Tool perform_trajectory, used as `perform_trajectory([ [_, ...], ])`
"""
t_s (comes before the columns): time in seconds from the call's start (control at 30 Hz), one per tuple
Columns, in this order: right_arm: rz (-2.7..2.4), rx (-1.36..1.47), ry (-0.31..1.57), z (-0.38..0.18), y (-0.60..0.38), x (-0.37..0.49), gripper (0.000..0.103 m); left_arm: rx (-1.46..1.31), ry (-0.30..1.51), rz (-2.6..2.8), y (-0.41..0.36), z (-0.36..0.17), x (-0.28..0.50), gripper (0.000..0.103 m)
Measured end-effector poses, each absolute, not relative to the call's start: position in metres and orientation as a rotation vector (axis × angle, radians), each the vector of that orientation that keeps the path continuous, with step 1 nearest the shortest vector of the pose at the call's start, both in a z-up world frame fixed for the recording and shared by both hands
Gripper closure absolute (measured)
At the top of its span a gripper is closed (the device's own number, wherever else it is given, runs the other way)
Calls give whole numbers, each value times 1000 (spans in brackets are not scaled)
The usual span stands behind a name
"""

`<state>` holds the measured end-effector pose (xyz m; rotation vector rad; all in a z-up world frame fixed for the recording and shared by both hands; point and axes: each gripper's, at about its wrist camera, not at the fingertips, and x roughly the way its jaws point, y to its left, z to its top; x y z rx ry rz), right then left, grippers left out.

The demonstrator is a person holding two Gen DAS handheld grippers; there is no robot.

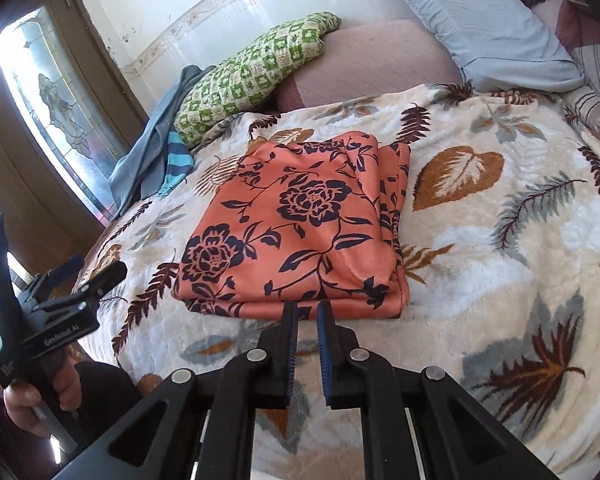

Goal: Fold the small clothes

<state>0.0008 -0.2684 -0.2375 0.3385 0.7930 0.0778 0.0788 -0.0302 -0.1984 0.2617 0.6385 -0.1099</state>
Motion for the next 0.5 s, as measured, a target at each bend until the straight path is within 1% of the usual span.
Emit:
perform_trajectory([
  [0.2, 63, 302, 740, -204, -260, -16, 91, 222, 597, -95, -27, -165, 65, 0],
  [0.33, 59, 259, 715, -185, -246, -19, 91, 228, 584, -119, -30, -155, 54, 0],
  [0.5, 74, 213, 711, -176, -229, -18, 91, 220, 577, -136, -30, -148, 44, 0],
])
